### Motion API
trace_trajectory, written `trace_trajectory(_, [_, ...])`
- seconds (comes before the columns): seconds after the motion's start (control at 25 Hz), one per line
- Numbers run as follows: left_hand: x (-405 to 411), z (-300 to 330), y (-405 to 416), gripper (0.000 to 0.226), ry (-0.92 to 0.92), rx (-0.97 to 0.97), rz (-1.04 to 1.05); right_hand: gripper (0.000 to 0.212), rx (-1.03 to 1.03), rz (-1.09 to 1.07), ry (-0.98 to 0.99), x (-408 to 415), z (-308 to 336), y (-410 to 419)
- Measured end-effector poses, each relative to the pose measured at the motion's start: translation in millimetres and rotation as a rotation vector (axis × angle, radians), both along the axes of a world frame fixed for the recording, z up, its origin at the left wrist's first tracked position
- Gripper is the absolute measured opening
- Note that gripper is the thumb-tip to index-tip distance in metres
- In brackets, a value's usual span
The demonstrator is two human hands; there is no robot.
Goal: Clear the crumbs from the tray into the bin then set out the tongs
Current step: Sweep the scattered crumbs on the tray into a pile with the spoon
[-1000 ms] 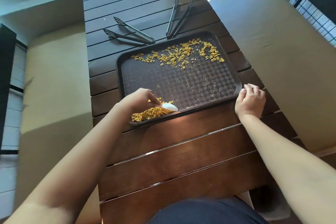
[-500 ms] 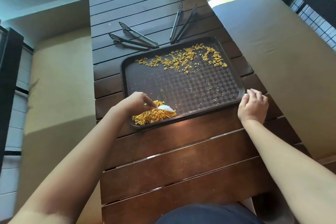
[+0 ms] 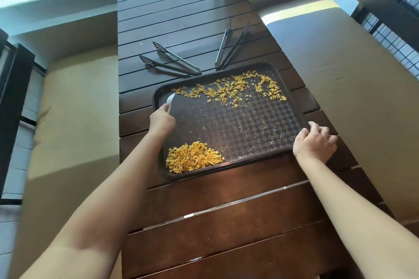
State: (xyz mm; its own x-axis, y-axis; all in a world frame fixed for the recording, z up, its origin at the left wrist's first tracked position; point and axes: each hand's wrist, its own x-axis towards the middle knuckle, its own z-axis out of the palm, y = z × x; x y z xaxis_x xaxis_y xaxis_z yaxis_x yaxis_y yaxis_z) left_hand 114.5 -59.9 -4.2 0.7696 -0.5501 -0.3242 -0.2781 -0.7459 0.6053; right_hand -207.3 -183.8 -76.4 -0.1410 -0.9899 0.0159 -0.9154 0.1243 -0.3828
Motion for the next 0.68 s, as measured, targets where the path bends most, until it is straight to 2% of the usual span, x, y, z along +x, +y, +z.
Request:
trace_trajectory(0.28, [16, -6, -31, 0.05, -0.039, 0.123, 0.017, 0.04, 0.017, 0.12, 0.022, 7, 0, -12])
trace_trajectory(0.4, [13, -9, -40, 0.052, -0.005, 0.105, 0.004, 0.039, 0.068, 0.134, -0.07, 12, 6, -27])
trace_trajectory(0.52, [5, -13, -48, 0.055, 0.048, 0.051, -0.078, 0.039, 0.117, 0.172, -0.103, 20, 11, -39])
trace_trajectory(0.68, [-9, -18, -52, 0.052, 0.12, 0.058, -0.236, 0.041, 0.147, 0.231, -0.042, 31, 17, -50])
